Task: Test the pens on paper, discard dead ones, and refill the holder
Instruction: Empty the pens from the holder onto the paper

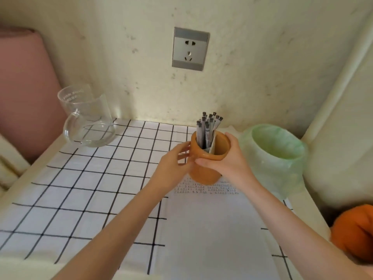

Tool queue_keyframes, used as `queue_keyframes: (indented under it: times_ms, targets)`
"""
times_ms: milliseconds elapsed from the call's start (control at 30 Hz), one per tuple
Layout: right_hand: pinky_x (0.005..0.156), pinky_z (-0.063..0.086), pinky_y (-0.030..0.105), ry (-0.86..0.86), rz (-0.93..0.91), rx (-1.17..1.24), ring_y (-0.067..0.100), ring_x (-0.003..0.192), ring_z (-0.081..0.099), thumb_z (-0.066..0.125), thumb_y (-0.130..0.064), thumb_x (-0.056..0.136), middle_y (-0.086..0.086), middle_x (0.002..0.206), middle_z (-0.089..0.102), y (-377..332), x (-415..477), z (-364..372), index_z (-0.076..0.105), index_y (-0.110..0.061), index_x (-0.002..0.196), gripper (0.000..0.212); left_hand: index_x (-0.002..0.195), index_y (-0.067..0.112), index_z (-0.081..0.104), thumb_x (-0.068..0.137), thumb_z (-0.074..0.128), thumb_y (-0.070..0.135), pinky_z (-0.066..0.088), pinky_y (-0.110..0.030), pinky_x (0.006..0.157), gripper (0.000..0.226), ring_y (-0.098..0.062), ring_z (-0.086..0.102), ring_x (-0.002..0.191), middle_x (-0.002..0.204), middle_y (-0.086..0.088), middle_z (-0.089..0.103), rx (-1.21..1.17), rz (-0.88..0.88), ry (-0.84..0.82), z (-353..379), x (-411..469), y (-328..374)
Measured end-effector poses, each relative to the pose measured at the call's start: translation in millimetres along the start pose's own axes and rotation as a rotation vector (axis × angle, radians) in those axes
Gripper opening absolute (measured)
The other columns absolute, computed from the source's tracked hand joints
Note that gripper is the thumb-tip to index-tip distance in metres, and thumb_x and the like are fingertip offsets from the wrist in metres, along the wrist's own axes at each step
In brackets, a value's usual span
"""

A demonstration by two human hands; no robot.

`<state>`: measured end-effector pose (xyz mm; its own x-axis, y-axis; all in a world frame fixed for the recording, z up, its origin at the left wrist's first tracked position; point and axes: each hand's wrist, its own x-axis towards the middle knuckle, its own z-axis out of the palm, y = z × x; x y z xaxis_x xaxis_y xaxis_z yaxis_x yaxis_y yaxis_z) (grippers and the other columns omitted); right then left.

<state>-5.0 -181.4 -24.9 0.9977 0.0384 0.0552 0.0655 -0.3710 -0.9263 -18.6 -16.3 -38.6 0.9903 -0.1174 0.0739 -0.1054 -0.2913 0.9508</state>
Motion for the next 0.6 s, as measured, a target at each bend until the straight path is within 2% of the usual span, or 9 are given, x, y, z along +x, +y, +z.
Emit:
queue_keyframes:
  times_ms: [100, 300, 400, 467, 533, 600]
  targets:
    - [0.081, 0.044, 0.013, 0.022, -0.065, 0.006, 0.001, 0.111, 0.054, 0.092, -0.024, 0.053, -0.018, 0.119, 0.055, -11.9, -13.3, -1.8, 0.04, -0.032, 0.124, 0.089, 0.137, 0.02, 0.043, 0.085, 0.065, 0.019, 0.051, -0.024, 0.086, 0.056, -0.007, 0.052, 0.115, 0.131, 0.006, 0.054, 0.029, -0.008, -0.034, -3.4, -11.0, 10.1]
    - [0.071, 0.043, 0.002, 0.01, -0.093, 0.116, -0.02, 0.095, 0.055, 0.09, -0.012, 0.058, -0.025, 0.111, 0.056, -25.9, -59.6, -10.0, 0.042, -0.044, 0.108, 0.076, 0.132, 0.025, 0.047, 0.083, 0.066, 0.016, 0.049, -0.022, 0.089, 0.054, 0.002, 0.053, 0.111, 0.126, 0.015, 0.054, 0.015, 0.066, 0.014, -6.2, -58.3, 27.8]
    - [0.077, 0.043, 0.002, 0.007, -0.07, 0.154, -0.02, 0.1, 0.052, 0.09, -0.012, 0.057, -0.027, 0.117, 0.053, -18.4, -83.3, -10.5, 0.039, -0.038, 0.124, 0.088, 0.127, 0.03, 0.05, 0.084, 0.066, 0.017, 0.048, -0.014, 0.085, 0.048, 0.007, 0.052, 0.111, 0.124, 0.016, 0.055, -0.064, 0.066, 0.026, -7.1, -87.8, 19.3]
    - [0.088, 0.045, 0.008, -0.007, -0.066, 0.17, -0.018, 0.105, 0.052, 0.091, -0.016, 0.055, -0.025, 0.122, 0.053, -11.5, -94.2, -8.8, 0.037, -0.035, 0.131, 0.095, 0.12, 0.033, 0.053, 0.083, 0.064, 0.025, 0.047, -0.009, 0.08, 0.039, 0.008, 0.053, 0.109, 0.12, 0.017, 0.058, -0.114, 0.015, 0.066, -8.5, -103.4, 11.8]
    - [0.1, 0.045, 0.025, -0.029, -0.075, 0.183, -0.009, 0.114, 0.052, 0.094, -0.025, 0.05, -0.021, 0.128, 0.053, -3.7, -101.2, -4.9, 0.037, -0.036, 0.133, 0.101, 0.114, 0.035, 0.055, 0.076, 0.062, 0.039, 0.051, -0.016, 0.081, 0.038, 0.001, 0.055, 0.109, 0.118, 0.017, 0.059, -0.197, -0.091, 0.121, -10.5, -112.1, 5.2]
    - [0.103, 0.044, 0.032, -0.042, -0.1, 0.202, -0.002, 0.12, 0.051, 0.092, -0.035, 0.044, -0.019, 0.131, 0.053, 2.3, -105.1, -0.4, 0.036, -0.043, 0.131, 0.103, 0.117, 0.031, 0.053, 0.07, 0.06, 0.048, 0.053, -0.024, 0.081, 0.05, -0.005, 0.056, 0.11, 0.12, 0.013, 0.057, -0.282, -0.197, 0.141, -12.7, -112.6, 3.2]
